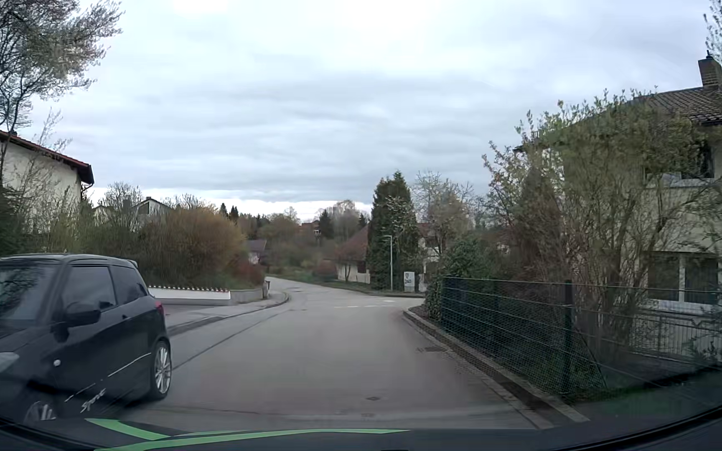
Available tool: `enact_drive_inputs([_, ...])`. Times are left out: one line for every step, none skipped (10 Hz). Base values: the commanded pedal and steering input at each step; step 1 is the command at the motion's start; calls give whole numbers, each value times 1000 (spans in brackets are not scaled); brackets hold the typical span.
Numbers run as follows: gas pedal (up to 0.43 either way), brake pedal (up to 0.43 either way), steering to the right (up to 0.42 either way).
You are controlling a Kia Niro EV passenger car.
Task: Follow the waypoints while adhering to traffic rules and regulations
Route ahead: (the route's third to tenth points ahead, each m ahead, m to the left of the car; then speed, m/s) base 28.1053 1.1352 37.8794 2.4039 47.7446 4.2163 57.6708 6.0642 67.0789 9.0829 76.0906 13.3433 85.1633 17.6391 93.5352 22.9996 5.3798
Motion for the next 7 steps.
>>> enact_drive_inputs([0,0,-8])
enact_drive_inputs([0,0,-8])
enact_drive_inputs([0,0,-8])
enact_drive_inputs([0,0,-9])
enact_drive_inputs([0,0,-8])
enact_drive_inputs([0,0,-8])
enact_drive_inputs([0,6,-8])
